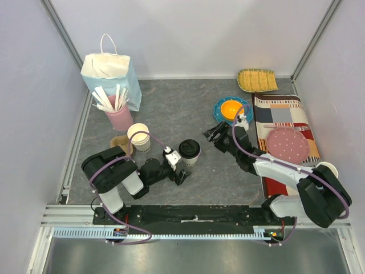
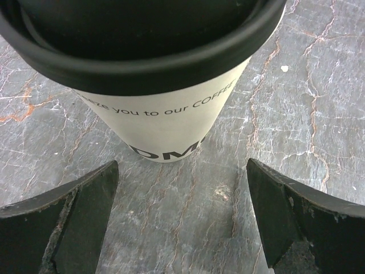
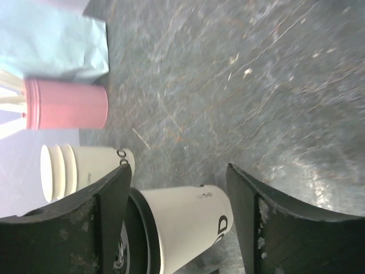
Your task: Pack the takeout coffee
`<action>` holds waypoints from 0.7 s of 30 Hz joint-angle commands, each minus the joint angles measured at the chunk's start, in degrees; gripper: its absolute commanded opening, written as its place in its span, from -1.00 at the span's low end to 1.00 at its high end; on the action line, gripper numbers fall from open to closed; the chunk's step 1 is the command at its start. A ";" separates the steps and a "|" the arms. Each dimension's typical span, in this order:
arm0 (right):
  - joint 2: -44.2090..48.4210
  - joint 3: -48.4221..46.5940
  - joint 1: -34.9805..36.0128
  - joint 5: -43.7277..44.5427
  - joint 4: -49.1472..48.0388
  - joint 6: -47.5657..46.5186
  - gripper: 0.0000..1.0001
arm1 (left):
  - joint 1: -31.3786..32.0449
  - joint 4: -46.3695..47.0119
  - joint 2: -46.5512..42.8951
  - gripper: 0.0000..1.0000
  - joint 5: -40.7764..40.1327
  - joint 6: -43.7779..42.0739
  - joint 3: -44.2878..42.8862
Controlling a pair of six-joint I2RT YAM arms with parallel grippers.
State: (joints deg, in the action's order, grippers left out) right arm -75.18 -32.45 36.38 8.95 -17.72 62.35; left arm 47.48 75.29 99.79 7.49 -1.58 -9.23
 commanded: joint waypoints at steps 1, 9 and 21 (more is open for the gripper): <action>3.11 -0.43 -4.91 -2.61 1.98 -0.65 0.38 | -0.11 20.16 -0.91 0.99 -0.02 -0.17 0.45; -7.96 -0.87 -5.62 -11.23 -3.10 -0.65 -0.44 | -0.46 20.16 -0.03 0.99 1.83 0.88 -0.52; -16.14 -2.36 -2.72 -17.12 -8.56 1.11 -1.00 | -3.89 20.16 -1.26 0.99 5.69 4.66 -2.01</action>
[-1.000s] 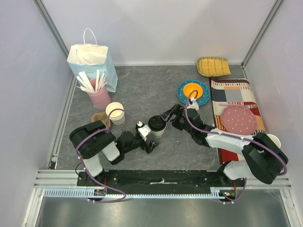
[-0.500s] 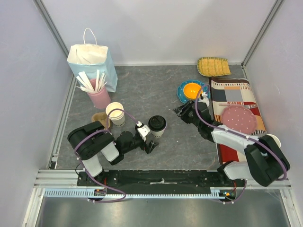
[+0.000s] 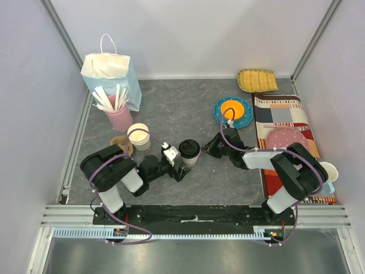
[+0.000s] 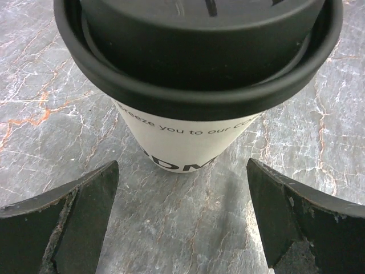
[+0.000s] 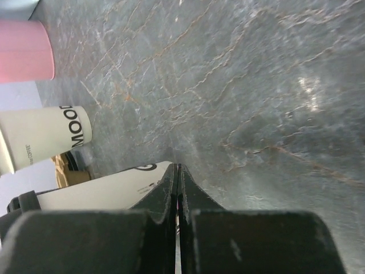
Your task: Pack the takeout coffee
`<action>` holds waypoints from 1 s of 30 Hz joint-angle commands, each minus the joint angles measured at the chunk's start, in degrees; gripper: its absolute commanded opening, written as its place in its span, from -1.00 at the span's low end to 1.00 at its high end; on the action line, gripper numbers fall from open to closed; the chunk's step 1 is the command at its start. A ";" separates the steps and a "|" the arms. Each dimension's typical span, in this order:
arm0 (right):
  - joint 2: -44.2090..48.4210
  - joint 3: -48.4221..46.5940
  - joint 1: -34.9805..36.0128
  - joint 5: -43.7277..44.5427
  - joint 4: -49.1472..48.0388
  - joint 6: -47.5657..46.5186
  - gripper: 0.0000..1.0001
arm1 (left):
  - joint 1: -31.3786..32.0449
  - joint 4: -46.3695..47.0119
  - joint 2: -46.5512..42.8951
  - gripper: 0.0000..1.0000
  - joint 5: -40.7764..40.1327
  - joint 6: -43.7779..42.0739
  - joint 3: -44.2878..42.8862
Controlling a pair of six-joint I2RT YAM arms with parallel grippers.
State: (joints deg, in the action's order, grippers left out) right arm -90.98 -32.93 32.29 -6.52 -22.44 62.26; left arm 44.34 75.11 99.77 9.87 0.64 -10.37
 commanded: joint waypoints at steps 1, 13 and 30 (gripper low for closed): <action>-0.51 -1.79 1.80 -1.65 -4.19 1.55 -1.00 | -0.74 20.34 -1.33 0.99 4.62 2.61 -0.88; -0.78 -0.12 5.85 1.42 -5.34 5.06 -1.00 | -0.83 20.34 0.16 0.99 5.17 1.73 -2.72; 0.19 1.46 10.33 6.17 -5.25 8.58 -1.00 | -0.83 20.25 1.75 0.99 2.17 0.67 -4.13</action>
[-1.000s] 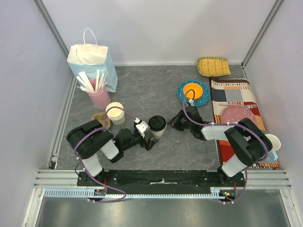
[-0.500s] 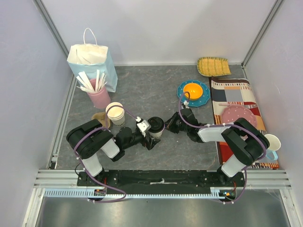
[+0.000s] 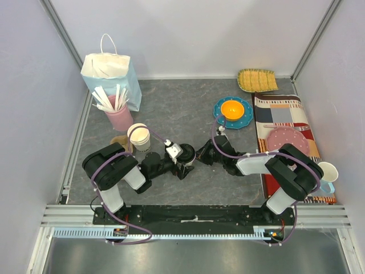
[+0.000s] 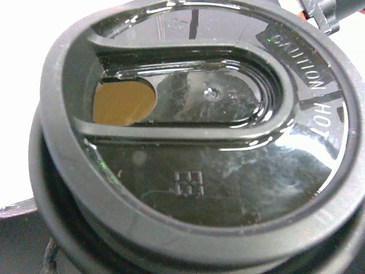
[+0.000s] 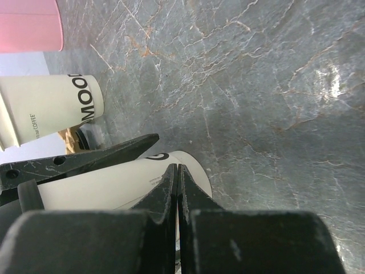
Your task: Pack the takeout coffee
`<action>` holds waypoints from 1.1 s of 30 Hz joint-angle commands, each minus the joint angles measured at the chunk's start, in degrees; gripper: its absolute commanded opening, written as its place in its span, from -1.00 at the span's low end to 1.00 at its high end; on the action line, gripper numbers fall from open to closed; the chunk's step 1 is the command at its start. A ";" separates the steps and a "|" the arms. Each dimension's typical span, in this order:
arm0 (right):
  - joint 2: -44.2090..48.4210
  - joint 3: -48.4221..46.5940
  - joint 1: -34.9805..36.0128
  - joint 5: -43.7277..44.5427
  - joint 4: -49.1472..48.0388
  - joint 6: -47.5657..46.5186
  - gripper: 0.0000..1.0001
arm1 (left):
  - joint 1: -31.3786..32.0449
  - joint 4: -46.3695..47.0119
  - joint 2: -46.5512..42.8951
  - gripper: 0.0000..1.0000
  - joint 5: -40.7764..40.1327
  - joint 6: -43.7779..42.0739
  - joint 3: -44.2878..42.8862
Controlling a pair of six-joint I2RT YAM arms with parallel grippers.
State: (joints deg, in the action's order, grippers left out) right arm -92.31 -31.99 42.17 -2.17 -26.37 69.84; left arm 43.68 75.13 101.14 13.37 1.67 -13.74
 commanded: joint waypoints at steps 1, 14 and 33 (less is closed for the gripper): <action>1.70 0.52 0.45 1.82 -1.32 1.00 -1.00 | -0.18 20.23 0.20 0.99 -1.32 -0.35 -0.59; 4.95 -0.18 0.45 4.98 2.99 -2.43 -1.00 | -0.88 20.23 1.07 0.60 0.61 -0.53 -1.29; 21.64 -11.06 0.28 21.58 29.07 -22.01 -0.14 | -1.84 20.23 2.57 0.45 1.93 -1.23 -1.91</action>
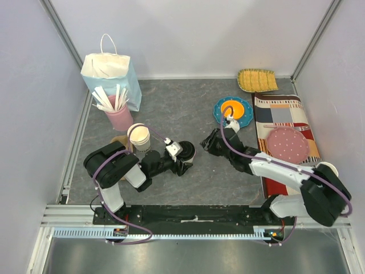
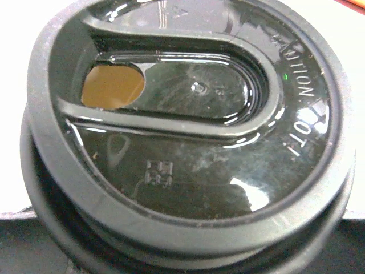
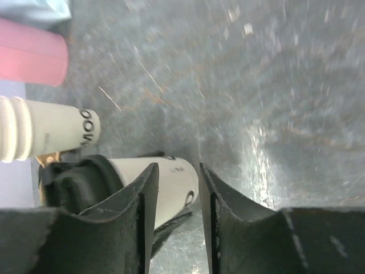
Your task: Pack the takeout coffee
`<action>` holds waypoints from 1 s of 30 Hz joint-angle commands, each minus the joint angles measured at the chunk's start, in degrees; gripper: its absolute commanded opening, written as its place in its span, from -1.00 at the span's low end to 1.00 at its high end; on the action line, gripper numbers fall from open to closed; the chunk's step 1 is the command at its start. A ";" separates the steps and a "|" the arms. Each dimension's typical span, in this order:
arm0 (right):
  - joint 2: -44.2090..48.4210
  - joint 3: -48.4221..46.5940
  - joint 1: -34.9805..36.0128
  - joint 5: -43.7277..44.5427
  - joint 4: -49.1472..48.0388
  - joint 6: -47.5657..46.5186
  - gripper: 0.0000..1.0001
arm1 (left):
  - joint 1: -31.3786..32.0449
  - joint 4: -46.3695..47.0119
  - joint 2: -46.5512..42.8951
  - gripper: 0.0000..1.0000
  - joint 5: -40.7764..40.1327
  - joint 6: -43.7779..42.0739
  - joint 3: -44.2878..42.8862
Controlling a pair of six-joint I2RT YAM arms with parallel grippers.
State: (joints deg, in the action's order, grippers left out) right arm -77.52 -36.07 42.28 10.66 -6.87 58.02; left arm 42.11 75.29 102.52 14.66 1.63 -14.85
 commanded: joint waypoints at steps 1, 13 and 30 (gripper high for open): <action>8.59 -7.77 0.26 8.77 9.95 -12.12 -0.09 | -0.27 20.08 1.36 0.44 0.64 -1.10 -0.88; -1.67 -17.36 1.05 -4.94 10.83 -24.27 0.46 | -0.71 20.16 2.68 0.43 0.73 -1.10 -1.23; -1.68 -12.62 1.05 -6.79 8.98 -21.90 -0.03 | -0.89 20.08 3.21 0.42 0.73 -0.75 -1.41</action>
State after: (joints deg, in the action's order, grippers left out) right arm -80.60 -49.43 43.29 4.29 3.27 35.59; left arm 41.58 76.97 104.44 15.57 1.63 -15.81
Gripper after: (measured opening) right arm 0.455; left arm 0.778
